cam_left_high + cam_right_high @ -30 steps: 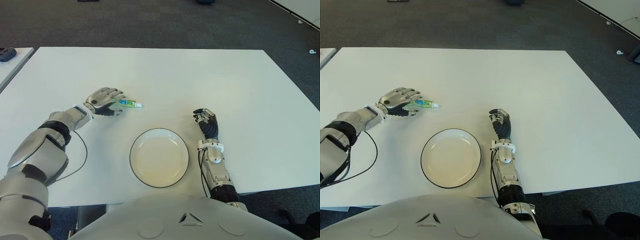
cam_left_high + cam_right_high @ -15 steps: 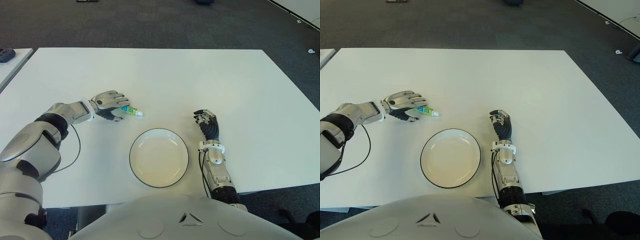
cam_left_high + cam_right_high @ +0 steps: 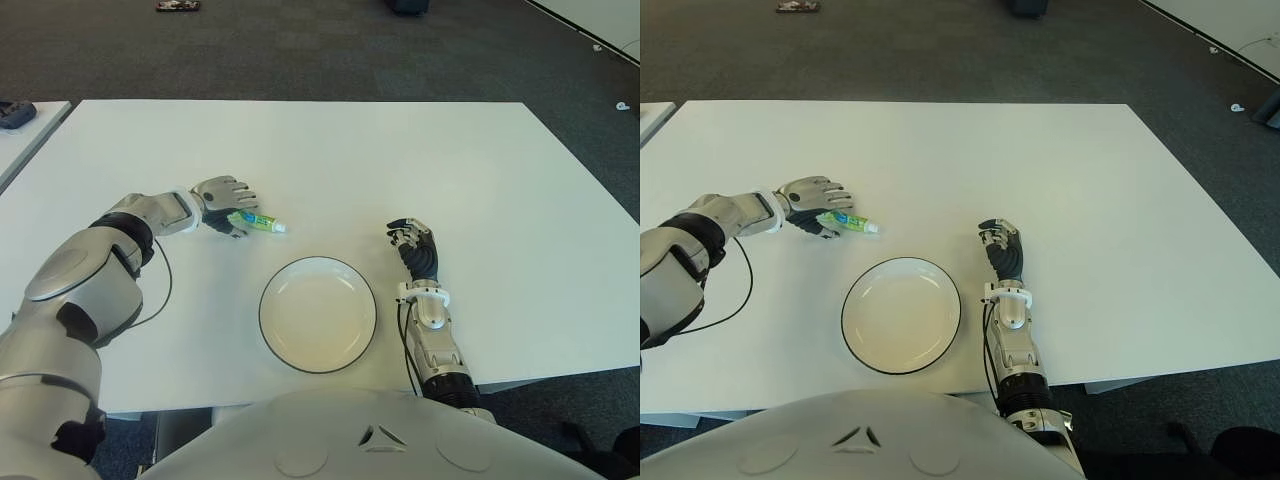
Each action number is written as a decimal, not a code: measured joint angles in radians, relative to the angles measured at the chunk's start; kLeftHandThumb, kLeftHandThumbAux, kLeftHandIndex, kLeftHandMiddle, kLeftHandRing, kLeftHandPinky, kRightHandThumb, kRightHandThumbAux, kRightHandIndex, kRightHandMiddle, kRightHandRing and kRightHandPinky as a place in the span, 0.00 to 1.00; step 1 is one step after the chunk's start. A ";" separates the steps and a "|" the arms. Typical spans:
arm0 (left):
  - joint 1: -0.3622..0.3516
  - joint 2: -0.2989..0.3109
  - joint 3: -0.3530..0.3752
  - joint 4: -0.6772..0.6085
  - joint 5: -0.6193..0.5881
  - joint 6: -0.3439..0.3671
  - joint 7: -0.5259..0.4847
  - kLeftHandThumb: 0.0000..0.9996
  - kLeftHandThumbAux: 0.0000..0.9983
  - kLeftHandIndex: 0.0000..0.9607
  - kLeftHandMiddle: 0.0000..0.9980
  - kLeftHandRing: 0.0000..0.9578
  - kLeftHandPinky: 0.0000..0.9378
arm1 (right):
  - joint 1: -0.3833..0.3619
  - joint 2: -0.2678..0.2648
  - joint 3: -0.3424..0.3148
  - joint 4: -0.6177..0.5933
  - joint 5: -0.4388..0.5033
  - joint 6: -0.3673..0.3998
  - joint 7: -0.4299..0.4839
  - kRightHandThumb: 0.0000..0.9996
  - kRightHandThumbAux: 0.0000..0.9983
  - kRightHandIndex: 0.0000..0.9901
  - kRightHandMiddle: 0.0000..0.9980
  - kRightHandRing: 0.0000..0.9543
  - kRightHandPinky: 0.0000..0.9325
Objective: Put the toothpaste on the table into the plate.
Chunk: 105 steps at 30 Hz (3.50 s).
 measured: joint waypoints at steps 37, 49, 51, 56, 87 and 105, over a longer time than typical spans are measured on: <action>0.014 -0.036 0.072 0.051 -0.183 0.042 -0.194 0.42 0.31 0.06 0.09 0.13 0.25 | 0.017 -0.004 -0.003 -0.058 0.000 0.036 0.011 0.71 0.73 0.42 0.43 0.45 0.48; -0.001 -0.055 0.116 0.045 -0.237 0.061 -0.282 0.60 0.34 0.36 0.33 0.34 0.42 | 0.018 -0.005 -0.001 -0.070 -0.006 0.055 0.010 0.71 0.73 0.42 0.43 0.45 0.48; -0.003 -0.061 0.124 0.045 -0.250 0.069 -0.297 0.64 0.32 0.43 0.38 0.39 0.46 | 0.018 -0.005 -0.001 -0.070 -0.005 0.057 0.010 0.71 0.73 0.42 0.43 0.45 0.48; 0.001 -0.069 0.147 0.045 -0.266 0.089 -0.307 0.69 0.32 0.49 0.47 0.48 0.52 | 0.018 -0.005 -0.002 -0.070 -0.005 0.062 0.010 0.71 0.73 0.42 0.43 0.45 0.48; 0.028 -0.057 0.164 0.024 -0.290 0.098 -0.251 0.71 0.70 0.44 0.83 0.89 0.92 | 0.018 -0.005 -0.007 -0.068 -0.014 0.069 0.003 0.71 0.73 0.42 0.44 0.46 0.49; 0.040 -0.043 0.206 0.006 -0.310 0.097 -0.263 0.72 0.70 0.45 0.85 0.91 0.94 | 0.018 -0.005 -0.007 -0.066 -0.010 0.052 0.015 0.71 0.73 0.42 0.44 0.46 0.49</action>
